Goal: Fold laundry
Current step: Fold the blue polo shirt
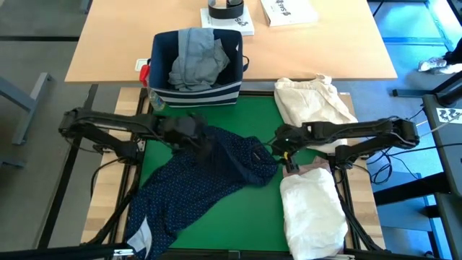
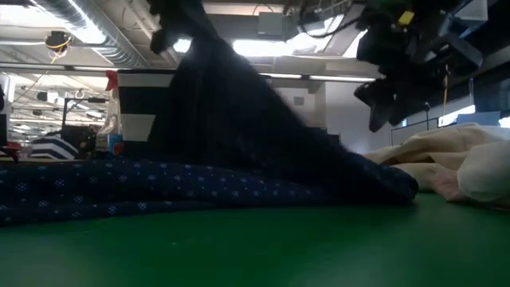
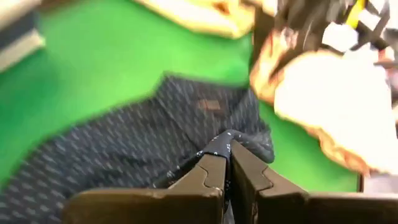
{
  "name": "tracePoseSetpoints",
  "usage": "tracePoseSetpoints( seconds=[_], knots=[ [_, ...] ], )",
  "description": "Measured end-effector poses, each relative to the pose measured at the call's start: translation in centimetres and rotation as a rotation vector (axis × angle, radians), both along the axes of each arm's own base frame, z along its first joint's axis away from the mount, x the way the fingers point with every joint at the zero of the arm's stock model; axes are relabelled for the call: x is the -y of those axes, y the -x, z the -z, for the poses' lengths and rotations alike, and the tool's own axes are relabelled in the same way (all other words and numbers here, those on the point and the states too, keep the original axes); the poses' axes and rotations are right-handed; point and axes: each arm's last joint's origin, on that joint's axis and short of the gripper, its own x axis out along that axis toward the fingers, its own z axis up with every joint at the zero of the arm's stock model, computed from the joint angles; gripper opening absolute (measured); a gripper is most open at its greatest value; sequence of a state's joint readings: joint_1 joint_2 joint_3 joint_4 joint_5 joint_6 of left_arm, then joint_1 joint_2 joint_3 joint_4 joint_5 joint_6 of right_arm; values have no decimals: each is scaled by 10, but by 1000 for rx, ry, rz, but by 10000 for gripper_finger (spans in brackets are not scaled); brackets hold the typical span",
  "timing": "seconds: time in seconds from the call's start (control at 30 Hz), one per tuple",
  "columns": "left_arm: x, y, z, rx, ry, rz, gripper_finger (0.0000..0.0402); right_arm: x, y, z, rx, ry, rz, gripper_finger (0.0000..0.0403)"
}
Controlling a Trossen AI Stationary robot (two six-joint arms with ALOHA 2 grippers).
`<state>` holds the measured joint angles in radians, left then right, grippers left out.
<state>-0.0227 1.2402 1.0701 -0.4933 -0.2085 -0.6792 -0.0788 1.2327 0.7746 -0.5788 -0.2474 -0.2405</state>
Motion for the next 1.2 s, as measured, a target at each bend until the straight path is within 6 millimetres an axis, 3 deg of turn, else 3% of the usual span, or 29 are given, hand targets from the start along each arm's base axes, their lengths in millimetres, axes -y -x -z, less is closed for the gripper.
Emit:
tracePoseSetpoints(
  seconds=[0.23,0.5,0.73,0.9,1.2],
  knots=[
    [-6,34,-31,123,-111,-157,2,0,-8,15,-59,-12,-12,188],
    [-10,56,-42,139,-178,-265,2,0,-9,15,-50,8,-55,188],
    [-10,60,-41,119,-200,-288,2,2,-15,15,40,71,-57,188],
    [-10,60,-41,121,-195,-282,2,6,-11,30,43,222,-7,188],
    [-9,60,-41,118,-190,-266,2,8,-2,55,90,363,-83,188]
  ],
)
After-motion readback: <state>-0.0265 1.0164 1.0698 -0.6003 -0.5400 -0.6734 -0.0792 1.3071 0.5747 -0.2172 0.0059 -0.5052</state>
